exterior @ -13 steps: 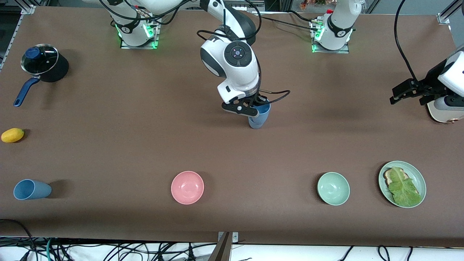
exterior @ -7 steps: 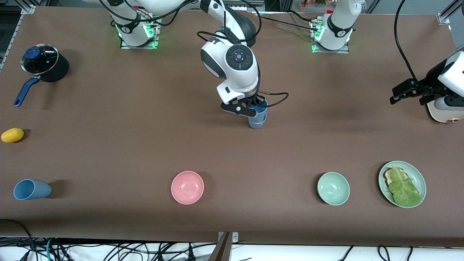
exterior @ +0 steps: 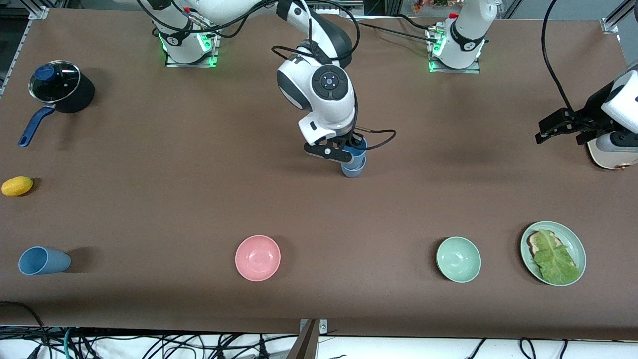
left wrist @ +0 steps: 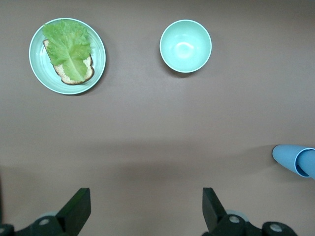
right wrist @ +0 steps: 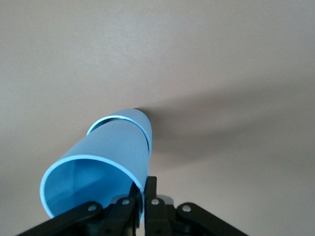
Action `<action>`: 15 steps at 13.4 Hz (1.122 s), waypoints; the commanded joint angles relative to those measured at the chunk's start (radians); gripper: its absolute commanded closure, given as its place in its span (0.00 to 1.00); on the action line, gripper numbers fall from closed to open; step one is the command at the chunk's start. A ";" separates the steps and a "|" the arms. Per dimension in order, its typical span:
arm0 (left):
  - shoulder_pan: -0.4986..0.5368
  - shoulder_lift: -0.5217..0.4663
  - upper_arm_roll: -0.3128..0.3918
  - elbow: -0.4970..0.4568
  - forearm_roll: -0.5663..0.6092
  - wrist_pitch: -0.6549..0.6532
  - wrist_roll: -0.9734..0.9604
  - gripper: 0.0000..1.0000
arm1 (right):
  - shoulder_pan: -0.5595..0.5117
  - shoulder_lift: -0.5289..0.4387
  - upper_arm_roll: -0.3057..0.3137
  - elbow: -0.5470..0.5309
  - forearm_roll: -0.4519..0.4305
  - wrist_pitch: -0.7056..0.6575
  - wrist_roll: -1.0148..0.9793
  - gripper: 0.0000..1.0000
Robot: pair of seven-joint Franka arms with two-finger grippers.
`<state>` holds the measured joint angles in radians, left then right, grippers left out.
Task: Stack blue cups with both arms
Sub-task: 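Lower the held cup into the placed cup and open the right gripper, then raise the right gripper away from the stacked cups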
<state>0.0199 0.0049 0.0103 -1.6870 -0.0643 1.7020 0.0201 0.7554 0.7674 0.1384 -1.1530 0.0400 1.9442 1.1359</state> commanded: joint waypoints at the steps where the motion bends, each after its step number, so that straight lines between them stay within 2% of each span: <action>1: 0.002 -0.016 -0.001 -0.016 -0.019 0.011 0.006 0.00 | 0.009 0.018 -0.003 0.042 -0.005 0.007 0.030 0.41; 2: 0.003 -0.016 0.000 -0.016 -0.019 0.011 0.009 0.00 | 0.012 0.018 -0.002 0.042 -0.014 0.012 0.034 0.00; 6: 0.003 -0.016 0.000 -0.016 -0.019 0.011 0.009 0.00 | 0.009 0.004 -0.010 0.045 -0.015 0.016 0.001 0.00; 8: 0.002 -0.016 0.000 -0.016 -0.019 0.011 0.009 0.00 | -0.033 -0.026 -0.023 0.045 -0.014 -0.091 -0.092 0.00; 11: 0.003 -0.016 0.000 -0.016 -0.019 0.011 0.009 0.00 | -0.167 -0.085 -0.017 0.044 -0.018 -0.235 -0.281 0.00; 12: 0.003 -0.016 0.000 -0.016 -0.019 0.011 0.009 0.00 | -0.195 -0.098 -0.037 0.041 -0.020 -0.284 -0.344 0.00; 15: 0.003 -0.016 0.000 -0.016 -0.019 0.011 0.009 0.00 | -0.215 -0.112 -0.192 0.039 -0.011 -0.355 -0.551 0.00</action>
<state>0.0203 0.0049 0.0104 -1.6871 -0.0643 1.7021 0.0202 0.5303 0.6691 0.0205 -1.1045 0.0284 1.6168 0.6776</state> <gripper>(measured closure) 0.000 0.000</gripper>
